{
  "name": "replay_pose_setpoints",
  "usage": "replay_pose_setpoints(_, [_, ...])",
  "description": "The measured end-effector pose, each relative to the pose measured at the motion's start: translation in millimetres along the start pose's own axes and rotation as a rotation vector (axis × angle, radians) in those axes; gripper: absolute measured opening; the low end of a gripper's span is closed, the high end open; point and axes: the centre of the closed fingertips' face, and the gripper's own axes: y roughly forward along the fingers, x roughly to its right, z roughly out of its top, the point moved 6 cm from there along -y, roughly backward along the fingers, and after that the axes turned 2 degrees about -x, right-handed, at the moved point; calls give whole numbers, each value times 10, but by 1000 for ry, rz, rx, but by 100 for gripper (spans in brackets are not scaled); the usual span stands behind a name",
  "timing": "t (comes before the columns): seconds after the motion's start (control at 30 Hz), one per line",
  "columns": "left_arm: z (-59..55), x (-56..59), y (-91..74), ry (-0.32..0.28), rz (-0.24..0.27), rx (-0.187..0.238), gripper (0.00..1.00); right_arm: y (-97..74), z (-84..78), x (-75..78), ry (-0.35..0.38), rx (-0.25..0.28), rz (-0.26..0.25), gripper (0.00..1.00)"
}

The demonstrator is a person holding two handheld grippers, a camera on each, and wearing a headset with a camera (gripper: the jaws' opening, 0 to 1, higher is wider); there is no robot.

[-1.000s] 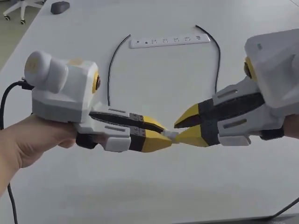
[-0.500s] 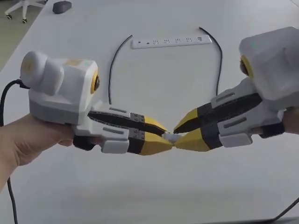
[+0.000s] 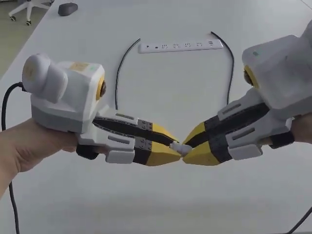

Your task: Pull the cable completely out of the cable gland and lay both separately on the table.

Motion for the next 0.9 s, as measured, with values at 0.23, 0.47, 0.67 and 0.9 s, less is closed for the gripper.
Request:
replay_pose_setpoints(0.23, [8,15,8,15,-5,-4,14,-17,-6,7,19,9,10,8])
replay_pose_setpoints(0.47, [4,12,5,2,2,-1,14,-28,8,-14,-58,4,-31,7])
replay_pose_setpoints(0.67, [6,13,16,-7,7,5,14,-37,13,-31,-124,2,-60,7])
replay_pose_setpoints(0.9, [30,-15,31,-65,17,19,14,-61,23,5,-185,5,-101,6])
